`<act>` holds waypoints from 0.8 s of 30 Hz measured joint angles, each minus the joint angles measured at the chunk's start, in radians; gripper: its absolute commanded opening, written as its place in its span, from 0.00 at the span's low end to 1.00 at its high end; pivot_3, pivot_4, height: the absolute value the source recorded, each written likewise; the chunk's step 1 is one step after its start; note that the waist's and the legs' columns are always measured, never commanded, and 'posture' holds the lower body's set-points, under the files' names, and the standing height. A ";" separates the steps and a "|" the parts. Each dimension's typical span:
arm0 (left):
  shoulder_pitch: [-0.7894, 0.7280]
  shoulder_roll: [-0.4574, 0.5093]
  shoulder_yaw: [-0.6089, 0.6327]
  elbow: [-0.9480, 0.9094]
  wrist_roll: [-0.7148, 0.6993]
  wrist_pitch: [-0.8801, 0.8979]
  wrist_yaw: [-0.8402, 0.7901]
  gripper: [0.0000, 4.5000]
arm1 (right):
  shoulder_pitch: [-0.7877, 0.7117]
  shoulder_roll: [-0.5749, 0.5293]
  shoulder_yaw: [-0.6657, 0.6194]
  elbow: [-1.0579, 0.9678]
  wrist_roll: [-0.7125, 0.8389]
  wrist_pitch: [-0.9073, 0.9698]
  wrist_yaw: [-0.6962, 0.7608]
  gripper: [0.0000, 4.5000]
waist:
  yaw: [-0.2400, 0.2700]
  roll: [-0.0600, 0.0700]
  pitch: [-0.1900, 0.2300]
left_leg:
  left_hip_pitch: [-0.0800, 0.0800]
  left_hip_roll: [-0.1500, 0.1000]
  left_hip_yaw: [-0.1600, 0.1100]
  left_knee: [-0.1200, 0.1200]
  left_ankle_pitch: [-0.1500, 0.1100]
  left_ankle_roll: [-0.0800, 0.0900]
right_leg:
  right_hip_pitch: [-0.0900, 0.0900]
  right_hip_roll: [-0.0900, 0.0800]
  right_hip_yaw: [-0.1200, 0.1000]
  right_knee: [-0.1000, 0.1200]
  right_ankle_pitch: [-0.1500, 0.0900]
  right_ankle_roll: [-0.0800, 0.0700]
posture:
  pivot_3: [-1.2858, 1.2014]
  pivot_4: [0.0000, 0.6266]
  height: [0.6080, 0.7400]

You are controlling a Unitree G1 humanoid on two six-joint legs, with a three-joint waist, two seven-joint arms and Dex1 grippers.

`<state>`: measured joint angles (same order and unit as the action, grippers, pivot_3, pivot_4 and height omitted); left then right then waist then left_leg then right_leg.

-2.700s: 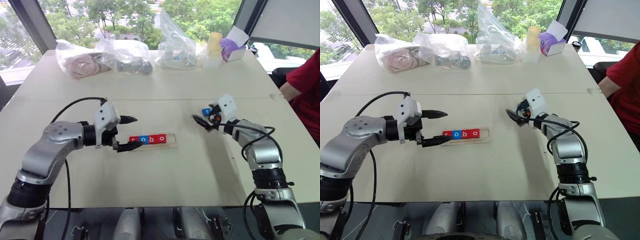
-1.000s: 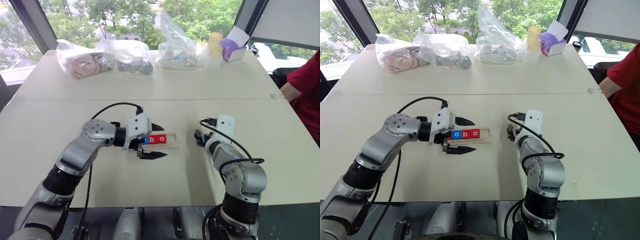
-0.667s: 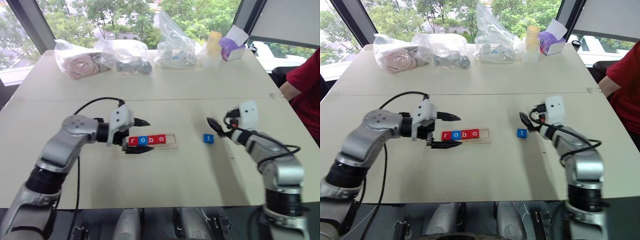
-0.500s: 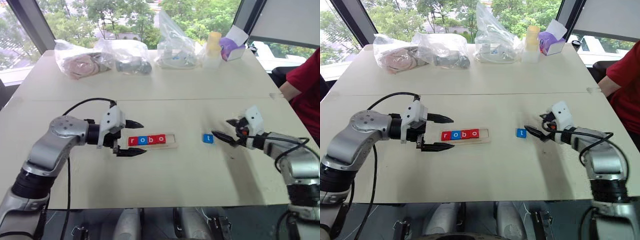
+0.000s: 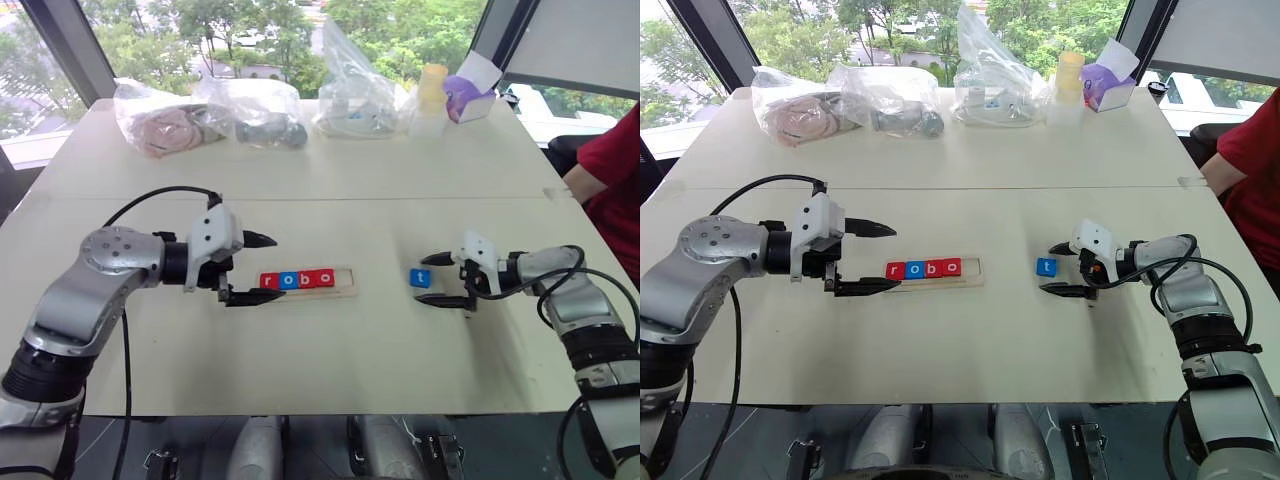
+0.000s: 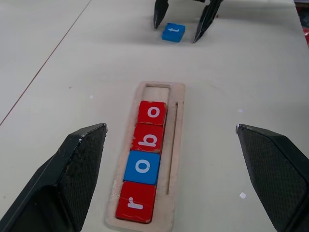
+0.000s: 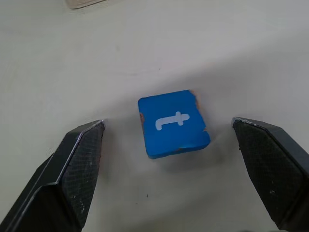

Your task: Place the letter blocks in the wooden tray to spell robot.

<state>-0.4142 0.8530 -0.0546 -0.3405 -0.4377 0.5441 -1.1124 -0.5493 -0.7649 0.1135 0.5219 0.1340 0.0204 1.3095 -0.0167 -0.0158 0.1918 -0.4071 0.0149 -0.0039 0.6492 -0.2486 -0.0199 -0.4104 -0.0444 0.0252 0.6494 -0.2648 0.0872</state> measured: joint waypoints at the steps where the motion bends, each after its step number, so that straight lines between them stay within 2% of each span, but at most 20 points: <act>1: 0.006 0.002 0.002 -0.004 0.000 0.004 0.005 1.00 | -0.005 0.003 0.000 0.013 -0.002 -0.009 0.002 0.85 | -0.001 0.000 0.000 | 0.000 0.000 0.000 0.000 0.000 0.000 | 0.000 0.000 0.000 0.000 0.000 0.000 | 0.52 0.24 1.00; 2: 0.010 0.003 0.006 -0.008 0.000 0.012 0.012 1.00 | -0.010 0.006 0.000 0.034 -0.004 -0.021 0.001 0.78 | -0.001 0.000 0.000 | 0.001 0.000 0.000 0.000 0.000 0.000 | 0.000 0.000 0.000 0.000 0.000 0.000 | 0.52 0.24 1.00; 6: 0.017 0.003 0.023 -0.011 -0.003 0.020 0.047 1.00 | -0.017 0.008 0.000 0.060 -0.005 -0.046 0.014 0.34 | 0.000 0.000 0.000 | 0.001 0.000 0.000 0.000 0.000 0.000 | 0.001 0.000 0.000 0.000 0.000 0.000 | 0.52 0.24 1.00; 7: 0.020 0.002 0.026 -0.012 -0.004 0.021 0.051 1.00 | -0.017 0.008 -0.001 0.059 -0.003 -0.046 0.016 0.26 | 0.000 0.000 0.000 | 0.001 0.000 0.000 0.000 0.000 0.000 | 0.001 0.000 0.000 0.000 0.000 0.000 | 0.52 0.24 1.00; 11: 0.047 0.003 0.032 -0.012 -0.003 0.017 0.053 1.00 | -0.016 0.024 -0.008 0.048 0.006 -0.017 0.010 0.26 | -0.004 0.000 0.000 | 0.002 0.000 0.000 0.000 0.000 0.000 | 0.001 0.000 0.000 0.001 0.000 0.000 | 0.52 0.24 1.00; 16: 0.089 0.031 0.035 0.031 0.014 0.004 0.039 1.00 | -0.038 0.107 0.004 -0.072 0.034 0.107 -0.003 0.26 | -0.013 0.001 0.000 | 0.003 0.001 -0.001 0.000 0.000 0.000 | 0.000 0.001 0.001 0.004 0.000 -0.001 | 0.52 0.24 1.00; 20: 0.086 0.032 0.045 0.055 0.013 0.003 0.036 1.00 | -0.117 0.166 0.057 -0.165 0.036 0.195 -0.001 0.26 | -0.012 0.001 0.000 | 0.002 0.001 -0.002 0.000 0.000 0.000 | 0.000 0.001 0.001 0.004 0.000 0.000 | 0.52 0.24 1.00; 24: 0.085 0.032 0.047 0.062 0.014 -0.003 0.045 1.00 | -0.156 0.209 0.125 -0.165 0.012 0.202 0.014 0.26 | 0.000 0.001 0.000 | 0.001 0.000 -0.001 0.000 0.000 -0.001 | -0.001 0.000 0.000 0.003 0.000 0.000 | 0.52 0.24 1.00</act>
<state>-0.3291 0.8853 -0.0081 -0.2785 -0.4236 0.5407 -1.0672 -0.7054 -0.5555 0.2390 0.3572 0.1457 0.2223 1.3233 -0.0166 -0.0153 0.1921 -0.4062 0.0154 -0.0053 0.6493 -0.2484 -0.0204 -0.4109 -0.0448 0.0250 0.6528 -0.2645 0.0867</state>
